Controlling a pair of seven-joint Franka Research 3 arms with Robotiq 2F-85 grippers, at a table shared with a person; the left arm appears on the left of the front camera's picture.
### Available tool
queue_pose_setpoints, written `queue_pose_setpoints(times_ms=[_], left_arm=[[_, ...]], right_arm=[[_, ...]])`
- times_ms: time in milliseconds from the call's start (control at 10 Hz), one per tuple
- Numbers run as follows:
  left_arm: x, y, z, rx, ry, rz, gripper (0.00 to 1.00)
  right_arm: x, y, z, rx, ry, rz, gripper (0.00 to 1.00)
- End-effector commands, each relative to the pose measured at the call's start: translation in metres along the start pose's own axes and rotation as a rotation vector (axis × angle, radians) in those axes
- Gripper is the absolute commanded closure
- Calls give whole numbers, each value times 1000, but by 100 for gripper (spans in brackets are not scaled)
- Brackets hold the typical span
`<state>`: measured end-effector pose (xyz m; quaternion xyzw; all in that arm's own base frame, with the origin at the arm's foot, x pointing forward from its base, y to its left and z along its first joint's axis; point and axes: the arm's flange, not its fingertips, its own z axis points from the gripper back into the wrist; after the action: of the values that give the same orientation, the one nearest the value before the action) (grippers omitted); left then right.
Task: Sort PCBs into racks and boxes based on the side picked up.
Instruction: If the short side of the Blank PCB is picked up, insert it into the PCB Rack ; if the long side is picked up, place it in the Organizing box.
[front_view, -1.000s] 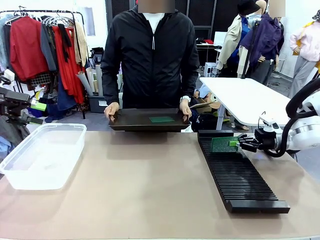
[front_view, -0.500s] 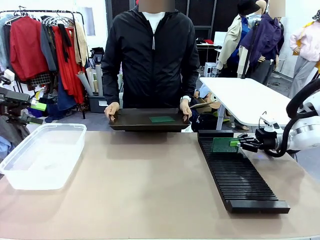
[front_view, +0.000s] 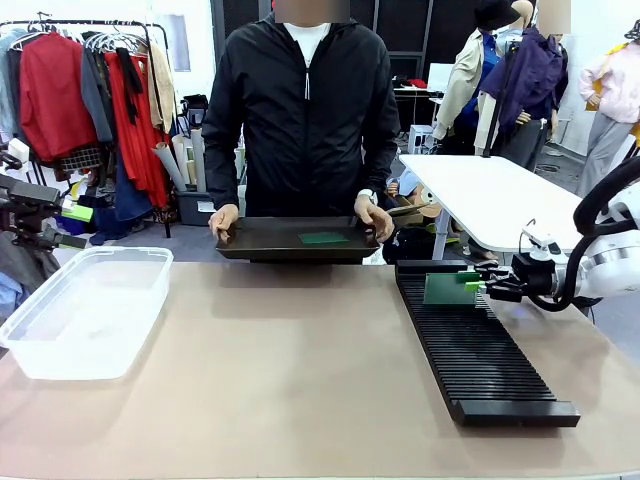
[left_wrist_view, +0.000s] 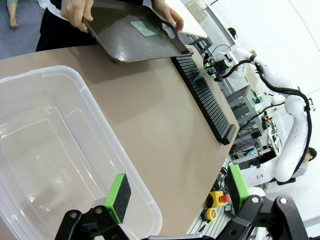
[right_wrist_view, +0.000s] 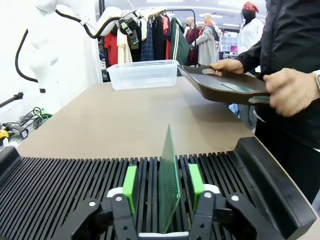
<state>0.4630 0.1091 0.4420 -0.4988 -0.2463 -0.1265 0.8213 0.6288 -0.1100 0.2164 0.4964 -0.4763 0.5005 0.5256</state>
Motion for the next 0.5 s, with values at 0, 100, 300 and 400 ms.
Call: queue_pose_setpoints(times_ms=[0, 100, 300, 400], left_arm=[[1, -2, 1, 0, 0, 3, 0], [1, -2, 1, 0, 0, 3, 0], [1, -2, 1, 0, 0, 3, 0], [1, -2, 1, 0, 0, 3, 0]], right_arm=[[8, -4, 3, 7, -20, -6, 0], [9, -4, 3, 7, -19, -15, 0], [11, -3, 4, -4, -23, -19, 0], [12, -3, 3, -7, -5, -28, 0]])
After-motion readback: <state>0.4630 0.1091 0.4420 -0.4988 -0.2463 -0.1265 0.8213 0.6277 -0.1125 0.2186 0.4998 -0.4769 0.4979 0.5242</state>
